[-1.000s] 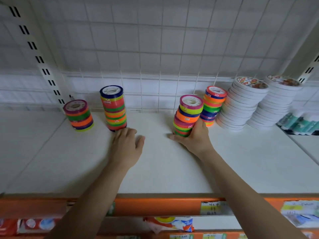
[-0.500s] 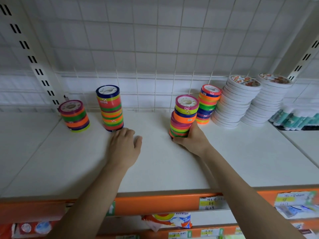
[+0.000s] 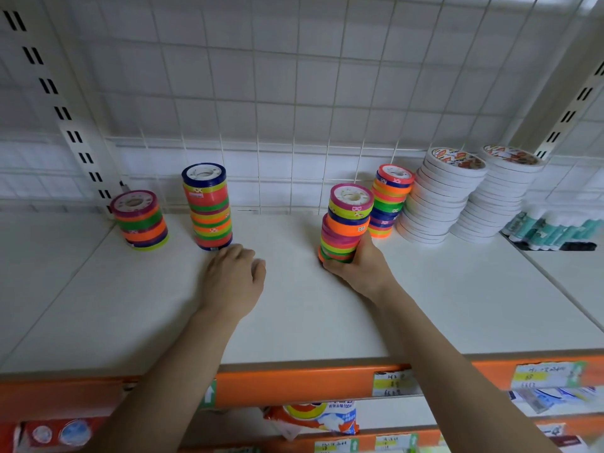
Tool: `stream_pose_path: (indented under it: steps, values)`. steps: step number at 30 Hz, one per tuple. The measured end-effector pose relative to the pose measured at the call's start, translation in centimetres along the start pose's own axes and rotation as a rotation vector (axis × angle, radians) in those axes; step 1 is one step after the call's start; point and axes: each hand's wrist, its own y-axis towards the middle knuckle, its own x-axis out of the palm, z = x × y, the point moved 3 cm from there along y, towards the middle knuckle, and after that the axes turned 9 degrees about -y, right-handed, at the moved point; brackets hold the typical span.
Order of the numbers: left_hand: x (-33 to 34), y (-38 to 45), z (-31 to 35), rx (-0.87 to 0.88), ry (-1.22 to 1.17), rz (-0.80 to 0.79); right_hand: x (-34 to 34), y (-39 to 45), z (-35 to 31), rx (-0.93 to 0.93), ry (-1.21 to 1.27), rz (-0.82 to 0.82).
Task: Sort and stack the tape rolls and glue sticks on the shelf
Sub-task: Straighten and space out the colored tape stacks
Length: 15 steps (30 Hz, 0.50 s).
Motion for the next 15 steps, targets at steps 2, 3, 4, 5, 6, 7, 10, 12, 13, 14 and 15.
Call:
stream_pose_path:
  steps: [2,3,4,5,6,7,10,12,13,14,15]
  values:
    - [-0.04,0.01,0.03,0.003,0.012,0.0,0.06,-0.13,-0.09,-0.03,0.002,0.014]
    - [-0.05,-0.01,0.04,0.001,0.018,-0.001,0.11,-0.23,-0.03,-0.048,-0.013,0.03]
    - [-0.07,-0.02,0.04,0.001,0.023,-0.004,0.18,-0.28,0.09,-0.055,-0.035,0.045]
    - [-0.09,-0.02,0.04,0.003,0.027,-0.005,0.2,-0.4,0.08,-0.055,-0.055,0.057]
    - [-0.09,-0.02,0.05,0.005,0.031,-0.008,0.2,-0.5,0.13,-0.048,-0.07,0.062]
    - [-0.07,-0.03,0.03,0.003,0.037,-0.013,0.19,-0.57,0.14,-0.039,-0.078,0.057]
    - [0.09,0.08,-0.12,-0.004,0.056,-0.034,0.03,-0.45,0.39,-0.022,-0.102,0.03]
    - [0.16,0.1,-0.22,0.004,0.064,-0.034,-0.11,-0.5,0.32,-0.023,-0.109,0.013]
    - [0.18,0.11,-0.27,0.007,0.065,-0.032,-0.14,-0.53,0.27,-0.021,-0.106,0.008]
    - [0.26,0.16,-0.35,0.011,0.065,-0.029,-0.08,-0.49,0.35,-0.02,-0.099,0.004]
    - [0.32,0.18,-0.4,0.012,0.067,-0.027,0.01,-0.45,0.29,-0.024,-0.084,0.016]
